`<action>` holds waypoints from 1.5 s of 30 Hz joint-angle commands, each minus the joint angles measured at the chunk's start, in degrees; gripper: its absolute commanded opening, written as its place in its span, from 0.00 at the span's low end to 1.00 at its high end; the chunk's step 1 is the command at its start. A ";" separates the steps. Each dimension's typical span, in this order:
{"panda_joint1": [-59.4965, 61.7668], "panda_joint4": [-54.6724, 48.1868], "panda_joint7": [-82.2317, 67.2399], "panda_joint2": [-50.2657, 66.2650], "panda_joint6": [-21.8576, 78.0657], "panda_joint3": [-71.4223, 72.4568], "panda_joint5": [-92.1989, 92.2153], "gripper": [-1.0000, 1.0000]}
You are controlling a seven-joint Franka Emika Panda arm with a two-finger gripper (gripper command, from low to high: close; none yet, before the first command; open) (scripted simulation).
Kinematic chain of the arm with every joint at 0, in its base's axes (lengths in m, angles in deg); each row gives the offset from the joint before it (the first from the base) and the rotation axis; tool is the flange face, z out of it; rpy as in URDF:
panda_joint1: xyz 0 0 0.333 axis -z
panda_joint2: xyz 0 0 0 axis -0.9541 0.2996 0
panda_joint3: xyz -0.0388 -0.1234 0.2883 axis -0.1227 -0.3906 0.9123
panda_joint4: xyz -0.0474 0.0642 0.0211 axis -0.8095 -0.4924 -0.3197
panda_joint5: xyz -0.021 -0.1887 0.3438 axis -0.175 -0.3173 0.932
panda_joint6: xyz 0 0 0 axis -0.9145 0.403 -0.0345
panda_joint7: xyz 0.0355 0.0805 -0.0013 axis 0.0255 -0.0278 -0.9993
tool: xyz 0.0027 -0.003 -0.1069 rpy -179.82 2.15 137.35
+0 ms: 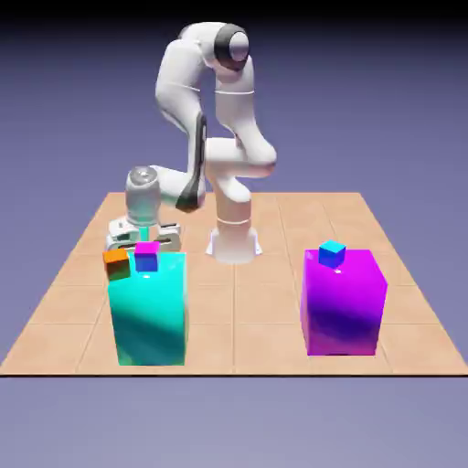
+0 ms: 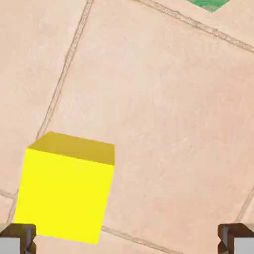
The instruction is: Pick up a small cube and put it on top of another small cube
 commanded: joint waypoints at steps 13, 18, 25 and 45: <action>11.88 -1.52 -17.30 19.68 -17.27 18.87 25.69 0.00; 6.11 -0.78 -8.91 10.13 -8.90 9.72 13.24 0.00; -0.10 0.02 0.14 -0.15 0.12 -0.14 -0.17 0.00; 33.10 -15.63 49.97 -7.01 15.27 35.42 17.91 0.00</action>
